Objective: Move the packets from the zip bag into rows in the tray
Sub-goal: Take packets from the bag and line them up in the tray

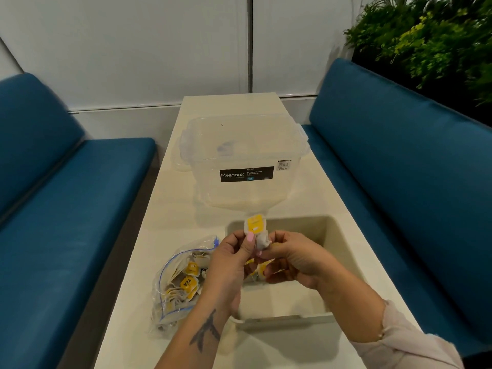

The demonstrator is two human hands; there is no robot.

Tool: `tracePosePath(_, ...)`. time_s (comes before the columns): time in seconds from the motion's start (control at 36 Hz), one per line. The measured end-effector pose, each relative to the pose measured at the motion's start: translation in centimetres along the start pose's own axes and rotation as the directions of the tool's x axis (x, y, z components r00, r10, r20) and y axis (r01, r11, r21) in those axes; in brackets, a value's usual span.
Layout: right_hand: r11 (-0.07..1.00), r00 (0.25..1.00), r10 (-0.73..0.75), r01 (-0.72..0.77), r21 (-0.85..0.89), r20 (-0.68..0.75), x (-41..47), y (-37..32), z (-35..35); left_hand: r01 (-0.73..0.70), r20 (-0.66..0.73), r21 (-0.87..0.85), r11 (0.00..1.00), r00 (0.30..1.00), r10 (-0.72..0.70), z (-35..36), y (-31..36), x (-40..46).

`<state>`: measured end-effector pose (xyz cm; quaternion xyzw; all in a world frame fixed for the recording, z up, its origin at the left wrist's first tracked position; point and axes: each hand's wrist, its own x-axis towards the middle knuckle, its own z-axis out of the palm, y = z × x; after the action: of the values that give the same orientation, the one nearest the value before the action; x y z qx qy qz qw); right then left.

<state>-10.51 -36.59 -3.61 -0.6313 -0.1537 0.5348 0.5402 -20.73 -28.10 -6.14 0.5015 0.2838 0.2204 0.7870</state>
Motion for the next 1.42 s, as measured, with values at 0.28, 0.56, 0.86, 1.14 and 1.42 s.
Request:
tracePosePath(0.28,0.923,0.96,-0.258,0.211,-0.322,-0.108,0.0,-2.2,-1.3,-0.153,0.019,0.285,0.946,0.988,0.154,-0.6,0.2,0.3)
tracePosePath(0.56,0.837,0.925,-0.365,0.276,-0.472,-0.107,-0.3,-3.9,-2.4,-0.14,0.097,0.303,0.943,0.989,0.116,0.3,0.2,0.7)
tracePosePath(0.86,0.629,0.872,-0.435,0.114,-0.769,-0.227,-1.1,-4.2,-5.4,-0.227,0.075,0.63,0.743,0.97,0.233,-0.1,-0.5,1.6)
tracePosePath(1.14,0.376,0.86,-0.389,-0.178,-0.909,-0.329,1.3,-1.4,-8.1,-0.307,0.084,0.795,0.523,0.91,0.407,-1.4,-2.5,1.3)
tracePosePath(1.42,0.084,0.875,-0.41,-0.245,-0.966,-0.257,4.4,2.1,-8.7,-0.263,0.073,0.834,0.485,0.924,0.375,-1.3,-3.0,1.0)
